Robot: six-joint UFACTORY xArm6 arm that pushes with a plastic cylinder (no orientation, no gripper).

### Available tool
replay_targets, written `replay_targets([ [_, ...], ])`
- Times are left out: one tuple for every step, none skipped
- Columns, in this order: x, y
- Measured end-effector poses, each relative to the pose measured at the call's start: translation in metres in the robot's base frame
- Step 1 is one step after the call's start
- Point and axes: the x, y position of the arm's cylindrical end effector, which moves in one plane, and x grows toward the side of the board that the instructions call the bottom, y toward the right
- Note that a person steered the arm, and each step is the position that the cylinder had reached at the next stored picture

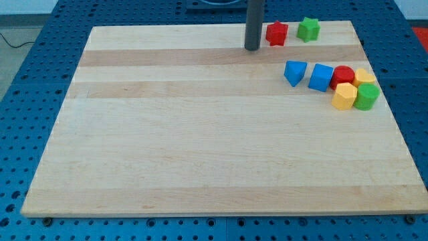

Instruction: Separate the yellow hexagon from the group of blocks

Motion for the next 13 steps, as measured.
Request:
replay_targets([
  [-0.015, 0.051],
  [-0.018, 0.1],
  [-0.018, 0.083],
  [-0.001, 0.045],
  [0.042, 0.104],
  [0.064, 0.211],
  [0.101, 0.285],
  [0.157, 0.277],
  [0.182, 0.212],
  [0.166, 0.154],
  [0.125, 0.138],
  [0.098, 0.13],
  [0.091, 0.114],
])
